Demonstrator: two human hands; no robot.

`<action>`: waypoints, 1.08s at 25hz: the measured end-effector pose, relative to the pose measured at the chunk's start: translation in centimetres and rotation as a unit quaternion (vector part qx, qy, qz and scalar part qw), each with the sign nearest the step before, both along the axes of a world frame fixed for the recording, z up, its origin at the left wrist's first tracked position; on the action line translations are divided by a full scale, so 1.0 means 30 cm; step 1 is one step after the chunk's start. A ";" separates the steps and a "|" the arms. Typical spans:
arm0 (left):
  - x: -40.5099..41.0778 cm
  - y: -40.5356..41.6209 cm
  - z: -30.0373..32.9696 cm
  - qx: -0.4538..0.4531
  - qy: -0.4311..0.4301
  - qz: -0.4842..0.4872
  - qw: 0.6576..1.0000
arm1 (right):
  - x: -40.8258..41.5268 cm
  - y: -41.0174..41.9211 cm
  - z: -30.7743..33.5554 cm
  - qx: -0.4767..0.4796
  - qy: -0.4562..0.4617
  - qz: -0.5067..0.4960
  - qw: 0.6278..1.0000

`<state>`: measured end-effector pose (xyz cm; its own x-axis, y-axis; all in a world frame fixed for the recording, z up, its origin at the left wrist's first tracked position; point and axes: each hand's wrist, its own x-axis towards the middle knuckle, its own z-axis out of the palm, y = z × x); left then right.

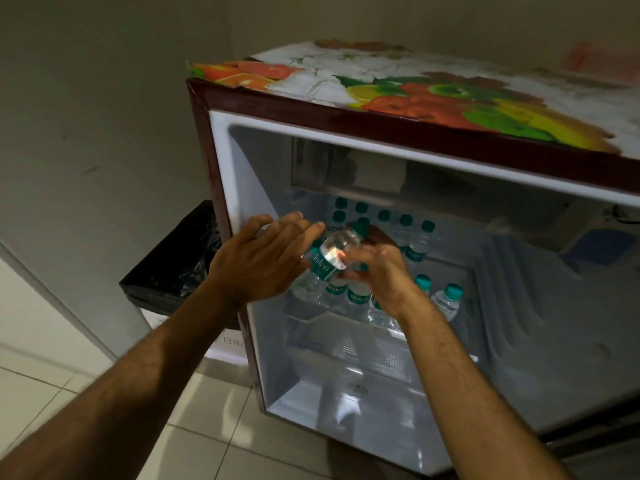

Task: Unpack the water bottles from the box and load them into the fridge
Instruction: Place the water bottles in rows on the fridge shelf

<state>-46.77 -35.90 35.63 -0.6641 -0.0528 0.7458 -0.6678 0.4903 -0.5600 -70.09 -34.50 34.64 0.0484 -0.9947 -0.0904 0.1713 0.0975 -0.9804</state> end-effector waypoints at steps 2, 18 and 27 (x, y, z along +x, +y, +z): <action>-0.002 0.003 -0.008 0.011 0.011 0.010 1.000 | -0.037 -0.029 -0.004 0.039 -0.065 -0.065 0.995; -0.006 0.009 -0.013 0.022 0.013 0.069 0.997 | -0.299 -0.344 -0.031 -0.031 0.269 -0.181 0.945; -0.006 0.016 -0.013 0.028 0.004 0.087 0.996 | -0.351 -0.444 -0.099 -0.001 0.473 -0.011 0.881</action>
<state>-46.93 -35.41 35.23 -0.6359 -0.2085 0.7431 -0.7492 0.3979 -0.5295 -80.61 -47.83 31.66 -0.0663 -0.9948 -0.0777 -0.7206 0.1016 -0.6858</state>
